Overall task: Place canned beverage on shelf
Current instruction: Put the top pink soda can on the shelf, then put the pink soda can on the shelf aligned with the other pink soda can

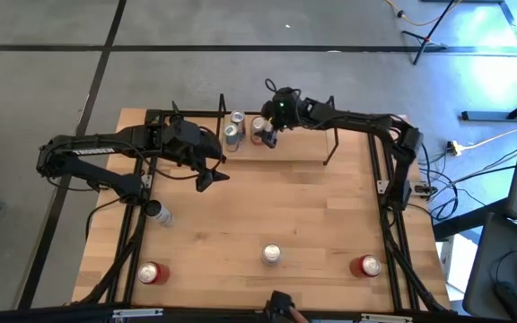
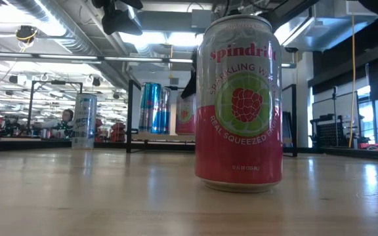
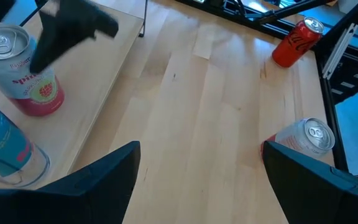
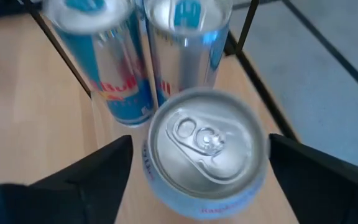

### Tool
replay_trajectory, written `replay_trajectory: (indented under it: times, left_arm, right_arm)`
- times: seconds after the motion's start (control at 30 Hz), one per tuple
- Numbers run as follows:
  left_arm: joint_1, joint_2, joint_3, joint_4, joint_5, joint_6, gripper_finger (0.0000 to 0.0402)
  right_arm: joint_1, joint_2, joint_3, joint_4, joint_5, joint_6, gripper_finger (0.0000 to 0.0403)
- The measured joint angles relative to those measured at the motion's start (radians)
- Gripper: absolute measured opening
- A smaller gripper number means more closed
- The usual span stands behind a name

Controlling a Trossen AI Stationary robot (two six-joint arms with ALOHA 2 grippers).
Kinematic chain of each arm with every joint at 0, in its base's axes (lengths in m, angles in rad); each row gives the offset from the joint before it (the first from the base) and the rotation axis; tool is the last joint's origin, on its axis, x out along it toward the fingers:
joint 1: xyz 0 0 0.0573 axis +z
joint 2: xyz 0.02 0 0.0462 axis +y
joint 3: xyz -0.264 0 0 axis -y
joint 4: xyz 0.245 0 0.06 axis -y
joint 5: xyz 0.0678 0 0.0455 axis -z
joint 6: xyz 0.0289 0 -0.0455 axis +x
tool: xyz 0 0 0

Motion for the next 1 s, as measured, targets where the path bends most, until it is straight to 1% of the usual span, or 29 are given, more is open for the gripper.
replay_trajectory:
  times: [0.2, 0.33, 0.47, 0.6, 0.73, 0.8, 0.9, 1.0]
  left_arm:
    - [0.0, 0.0, 0.0, 0.001, 0.0, 0.0, 0.0325]
    - [-0.001, 0.0, 0.0, 0.008, 0.0, -0.001, 0.0325]
    - [-0.025, 0.0, 0.0, 0.019, -0.012, -0.003, 0.0325]
    - [-0.089, 0.001, 0.0, 0.026, -0.079, -0.01, 0.0325]
    - [-0.156, 0.001, 0.0, 0.025, -0.125, -0.068, 0.0325]
    - [-0.193, 0.002, 0.0, 0.022, -0.149, -0.099, 0.0325]
    - [-0.248, 0.034, 0.002, 0.043, -0.19, -0.12, 0.0325]
    - [-0.298, 0.065, 0.0, 0.033, -0.198, -0.163, 0.0325]
  right_arm:
    - [0.0, -0.113, 0.0, -0.052, 0.002, -0.001, 0.0325]
    - [0.001, -0.194, 0.0, -0.129, 0.001, 0.003, 0.0321]
    - [0.038, -0.279, 0.0, -0.227, 0.002, 0.0, 0.0321]
    - [0.117, -0.351, 0.0, -0.283, 0.003, -0.012, 0.0321]
    - [0.218, -0.395, 0.0, -0.338, 0.003, -0.001, 0.0321]
    - [0.278, -0.406, 0.0, -0.367, 0.003, 0.011, 0.0321]
    - [0.364, -0.413, -0.001, -0.394, 0.004, 0.038, 0.0321]
    - [0.441, -0.414, -0.005, -0.407, 0.023, 0.065, 0.0321]
